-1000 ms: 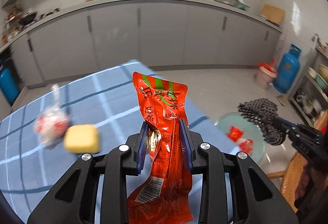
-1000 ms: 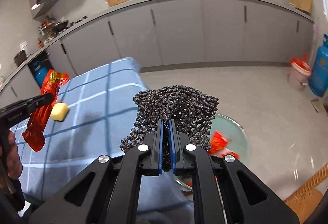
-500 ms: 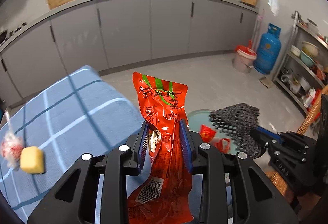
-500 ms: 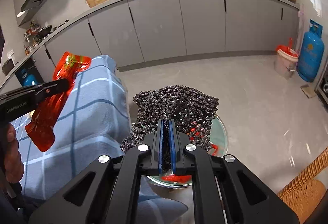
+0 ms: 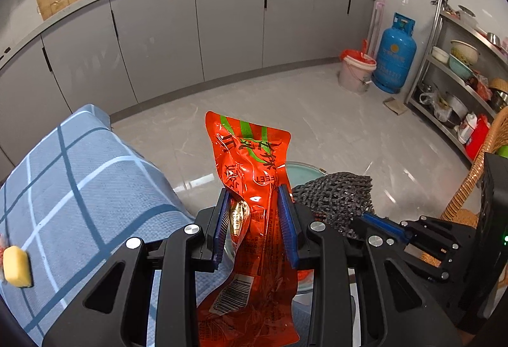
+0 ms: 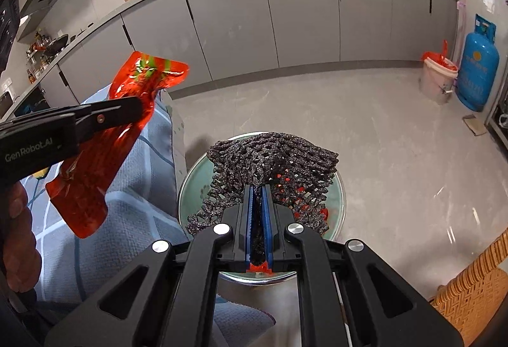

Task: Collect trash
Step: 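Carry the red wrapper and mesh scrubber to the teal basin and release both, then move both open tools back over the last items on the table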

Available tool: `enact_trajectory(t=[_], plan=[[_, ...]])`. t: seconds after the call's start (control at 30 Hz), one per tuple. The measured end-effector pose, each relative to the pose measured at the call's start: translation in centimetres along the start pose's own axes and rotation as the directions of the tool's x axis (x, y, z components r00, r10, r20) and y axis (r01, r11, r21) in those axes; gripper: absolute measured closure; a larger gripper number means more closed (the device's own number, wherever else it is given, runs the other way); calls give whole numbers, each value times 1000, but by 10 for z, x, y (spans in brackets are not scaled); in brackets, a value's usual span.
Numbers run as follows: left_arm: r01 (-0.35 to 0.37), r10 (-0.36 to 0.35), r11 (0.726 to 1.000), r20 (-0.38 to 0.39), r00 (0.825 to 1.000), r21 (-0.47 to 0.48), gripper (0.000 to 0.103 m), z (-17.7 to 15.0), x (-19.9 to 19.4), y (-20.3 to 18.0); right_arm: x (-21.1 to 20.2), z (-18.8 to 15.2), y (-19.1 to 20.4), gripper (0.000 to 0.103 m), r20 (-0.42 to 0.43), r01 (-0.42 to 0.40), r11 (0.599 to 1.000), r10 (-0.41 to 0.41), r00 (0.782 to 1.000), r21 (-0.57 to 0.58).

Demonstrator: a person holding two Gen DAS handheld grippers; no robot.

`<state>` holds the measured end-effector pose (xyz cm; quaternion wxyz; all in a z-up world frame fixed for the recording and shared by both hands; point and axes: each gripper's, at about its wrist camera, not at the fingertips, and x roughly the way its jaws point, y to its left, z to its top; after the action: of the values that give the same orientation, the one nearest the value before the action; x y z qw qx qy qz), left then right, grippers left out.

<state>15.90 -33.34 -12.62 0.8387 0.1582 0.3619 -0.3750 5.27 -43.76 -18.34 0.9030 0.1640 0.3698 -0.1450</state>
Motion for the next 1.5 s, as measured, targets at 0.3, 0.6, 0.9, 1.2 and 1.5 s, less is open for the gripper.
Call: enact_trajectory(t=[0.3, 0.6, 0.9, 1.2, 1.5], plan=[[18, -18, 1000, -34, 999, 2, 72, -3, 15, -6, 9, 0, -3, 94, -18, 6, 1000, -6, 1000, 7], [-6, 5, 1000, -51, 999, -8, 36, -8, 28, 1, 24, -9, -12, 39, -42, 18, 999, -17, 999, 27], [-82, 83, 995, -1, 997, -56, 25, -8, -4, 34, 16, -6, -3, 30, -11, 19, 999, -19, 1000, 42], [-190, 193, 975, 18, 981, -112, 24, -26, -43, 80, 5, -1, 34, 26, 16, -43, 999, 43, 999, -1], [-356, 367, 915, 26, 930, -188, 21, -59, -93, 151, 2, 16, 102, 25, 28, -148, 985, 151, 988, -92]])
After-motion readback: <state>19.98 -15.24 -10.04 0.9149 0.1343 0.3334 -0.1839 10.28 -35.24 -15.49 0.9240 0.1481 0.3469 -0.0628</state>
